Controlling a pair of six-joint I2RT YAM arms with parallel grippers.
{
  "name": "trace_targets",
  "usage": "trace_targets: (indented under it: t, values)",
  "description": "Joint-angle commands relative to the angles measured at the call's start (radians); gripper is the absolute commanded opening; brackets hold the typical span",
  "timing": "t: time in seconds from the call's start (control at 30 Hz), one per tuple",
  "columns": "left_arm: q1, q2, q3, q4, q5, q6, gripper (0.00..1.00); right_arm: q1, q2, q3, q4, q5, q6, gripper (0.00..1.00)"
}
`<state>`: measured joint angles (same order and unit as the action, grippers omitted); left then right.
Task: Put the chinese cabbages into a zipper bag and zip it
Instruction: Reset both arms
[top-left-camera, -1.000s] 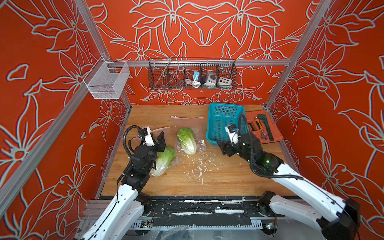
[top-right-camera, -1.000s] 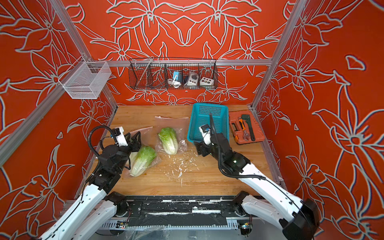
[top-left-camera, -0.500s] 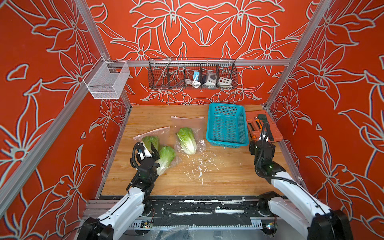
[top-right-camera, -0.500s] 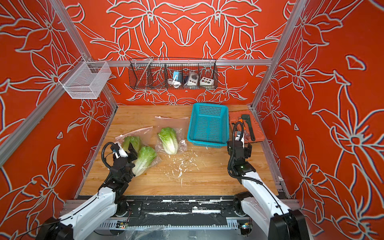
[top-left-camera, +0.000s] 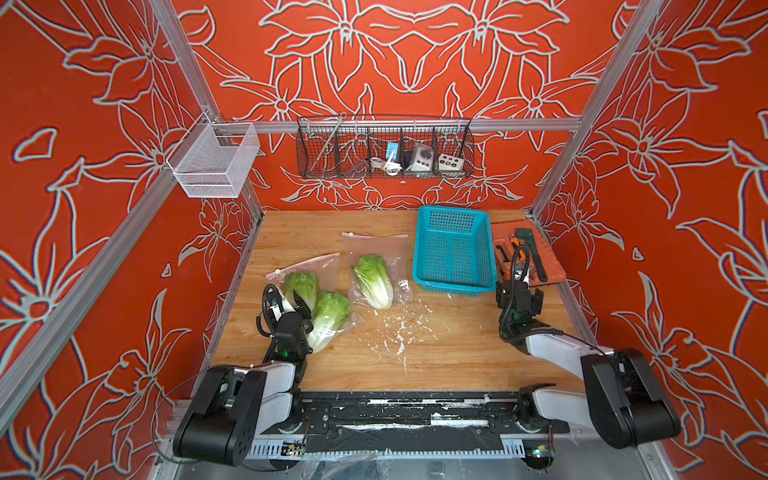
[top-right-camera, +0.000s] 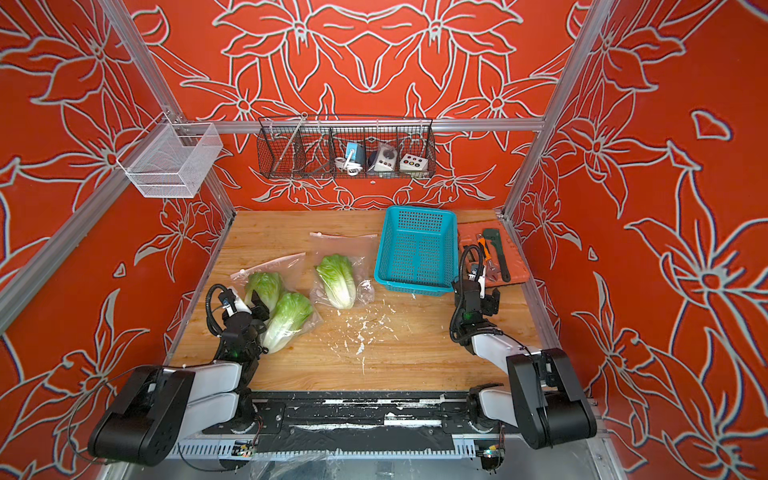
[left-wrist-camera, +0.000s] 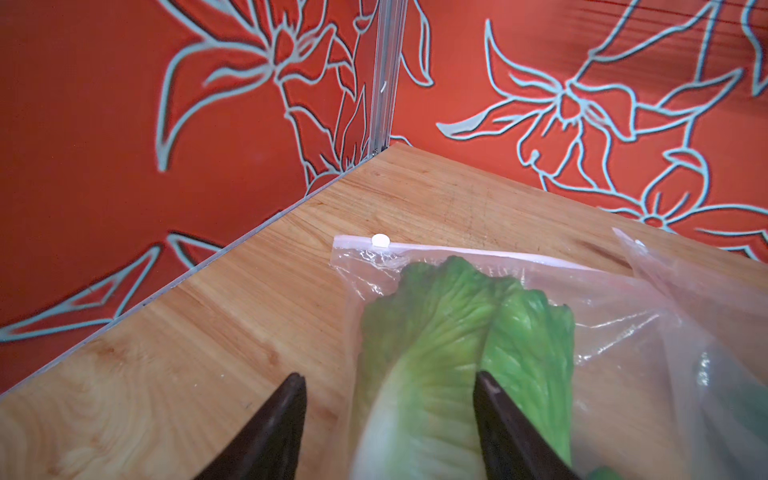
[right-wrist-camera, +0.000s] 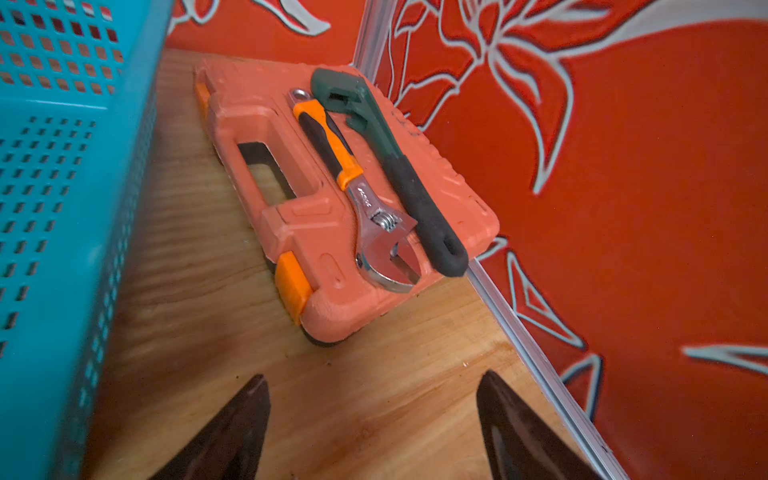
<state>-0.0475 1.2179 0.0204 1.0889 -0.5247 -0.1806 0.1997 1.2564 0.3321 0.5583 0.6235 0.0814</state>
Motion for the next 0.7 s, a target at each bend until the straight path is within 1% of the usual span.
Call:
trace_targets:
  t: [0.0,0.07,0.1,0.17,0.23,0.27,0.37,0.43,0.47,0.5,0.53,0.57,0.6,0.63,0.67]
  values:
    - [0.009,0.022,0.014,0.109,0.081,0.013,0.65,-0.024,0.016,-0.09,0.281,-0.043,-0.051,0.81]
    - [0.01,0.014,0.016,0.093,0.098,0.018,0.65,-0.04,0.079,-0.119,0.434,-0.053,-0.066,0.81]
    - [0.01,0.023,0.01,0.118,0.1,0.023,0.65,-0.038,0.071,-0.106,0.395,-0.056,-0.062,0.8]
    - [0.009,0.023,0.019,0.1,0.11,0.026,0.65,-0.044,0.032,-0.092,0.287,-0.078,-0.036,0.8]
    - [0.01,0.035,0.027,0.104,0.13,0.039,0.67,-0.052,0.054,-0.125,0.395,-0.093,-0.05,0.8]
    - [0.009,0.038,0.029,0.104,0.134,0.044,0.68,-0.053,0.057,-0.128,0.406,-0.106,-0.057,0.8]
    - [0.009,0.038,0.029,0.104,0.135,0.044,0.69,-0.053,0.061,-0.118,0.371,-0.202,-0.085,0.77]
    - [0.009,0.041,0.031,0.104,0.145,0.048,0.69,-0.054,0.113,-0.133,0.449,-0.258,-0.111,0.79]
    - [0.009,0.047,0.034,0.106,0.156,0.054,0.69,-0.053,0.159,-0.152,0.514,-0.251,-0.109,0.79]
    - [0.008,0.054,0.041,0.102,0.171,0.06,0.7,-0.055,0.215,-0.168,0.638,-0.252,-0.123,0.79]
    - [0.008,0.065,0.051,0.096,0.191,0.07,0.7,-0.054,0.231,-0.169,0.671,-0.25,-0.13,0.79]
    - [0.006,0.088,0.068,0.089,0.226,0.088,0.71,-0.054,0.201,-0.161,0.617,-0.249,-0.118,0.79]
    - [0.003,0.124,0.092,0.077,0.272,0.11,0.76,-0.056,0.156,-0.145,0.51,-0.249,-0.101,0.79]
    - [-0.002,0.184,0.089,0.141,0.285,0.129,0.81,-0.065,0.137,-0.133,0.454,-0.255,-0.086,0.78]
    - [-0.027,0.228,0.053,0.279,0.259,0.162,0.86,-0.075,0.16,-0.134,0.492,-0.259,-0.085,0.81]
